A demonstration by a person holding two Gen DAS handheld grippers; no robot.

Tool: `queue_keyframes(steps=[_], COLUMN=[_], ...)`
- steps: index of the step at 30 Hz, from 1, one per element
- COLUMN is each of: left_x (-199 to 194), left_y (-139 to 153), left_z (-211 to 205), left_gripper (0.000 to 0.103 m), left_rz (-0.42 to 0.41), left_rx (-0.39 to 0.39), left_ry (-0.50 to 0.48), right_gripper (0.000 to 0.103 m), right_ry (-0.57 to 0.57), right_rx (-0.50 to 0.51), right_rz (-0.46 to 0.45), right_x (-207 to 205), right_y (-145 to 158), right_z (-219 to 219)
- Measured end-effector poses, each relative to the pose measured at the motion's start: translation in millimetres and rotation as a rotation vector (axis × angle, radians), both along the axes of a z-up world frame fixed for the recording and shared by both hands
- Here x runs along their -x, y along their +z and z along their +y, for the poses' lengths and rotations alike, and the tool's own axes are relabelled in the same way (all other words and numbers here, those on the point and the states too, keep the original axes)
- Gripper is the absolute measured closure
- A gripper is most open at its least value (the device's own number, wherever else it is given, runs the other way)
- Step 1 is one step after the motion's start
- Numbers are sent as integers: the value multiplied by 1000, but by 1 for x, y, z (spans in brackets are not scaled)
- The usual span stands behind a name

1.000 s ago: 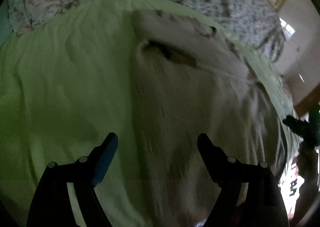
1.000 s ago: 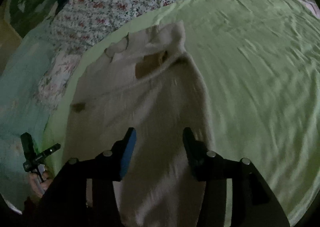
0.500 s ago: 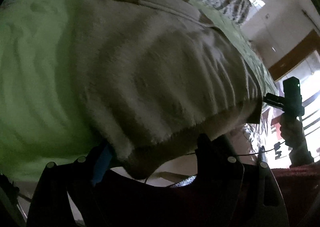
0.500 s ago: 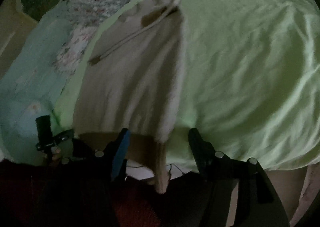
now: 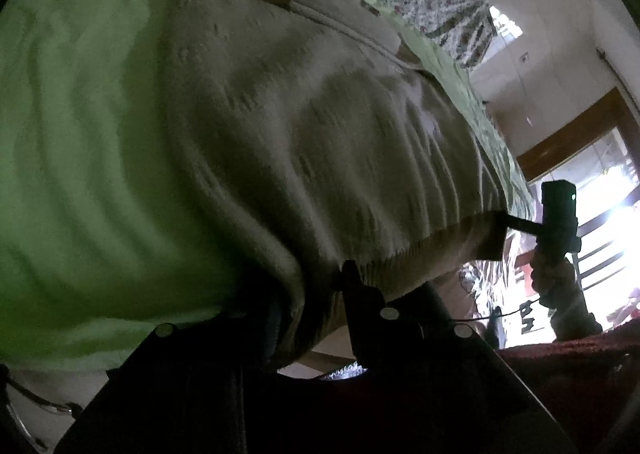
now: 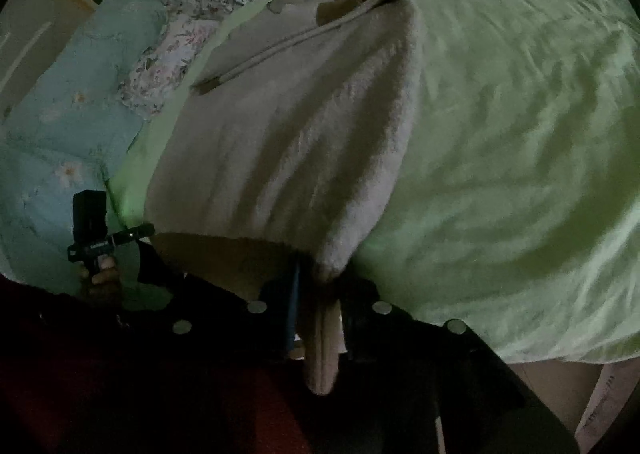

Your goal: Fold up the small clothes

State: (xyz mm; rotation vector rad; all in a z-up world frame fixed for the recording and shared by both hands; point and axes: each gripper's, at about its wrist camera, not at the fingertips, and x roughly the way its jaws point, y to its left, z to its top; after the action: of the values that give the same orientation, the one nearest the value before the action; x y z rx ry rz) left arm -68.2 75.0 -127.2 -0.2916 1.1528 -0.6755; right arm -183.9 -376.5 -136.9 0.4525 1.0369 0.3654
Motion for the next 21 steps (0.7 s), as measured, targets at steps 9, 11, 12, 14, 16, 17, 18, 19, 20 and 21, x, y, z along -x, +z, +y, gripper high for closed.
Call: queue_keyframes(steps=[9,11,12,14,16,17,18,19,20,21], left_x=[0,1,2,5,8,9,9,10,11,12], left_y=[-3,-1,0,3,8,10,12,18,23,28], left_z=[-14,-13,-12,-9,-6,-4,-4,-2,-2,-2], left_gripper=[85,88,89,90,91,92,92,92,93,93], left_rz=[-18,-28,-33,-47,-63,-69,-73,-82,-94,-106], left_rx=[-32,-27,-23,-12,-11,-8,-7,2,11,15], left_ry=[-45,-46,-44,-36,-24,-17,-13,-4,-2,1], right_gripper=[83,90,91,92,94,94,94,94,94,94], right_ry=[6,12,13,9,-2,-8,-13,-17,-21,-22], right_rx=[-35,-26,-32,-71,-124,-143,-157,-168,-190,-202], right_rz=[13,-5,-11,-37,-71,-86,-98,-106,-122,-134], right_x=[2,3,3,6,9,11,11,11,11,11], right_y=[-4,0,1,6,10,13,15,16,20,23], right_z=[-3,1,1,0,-6,-8,-9,-9,-11,-11])
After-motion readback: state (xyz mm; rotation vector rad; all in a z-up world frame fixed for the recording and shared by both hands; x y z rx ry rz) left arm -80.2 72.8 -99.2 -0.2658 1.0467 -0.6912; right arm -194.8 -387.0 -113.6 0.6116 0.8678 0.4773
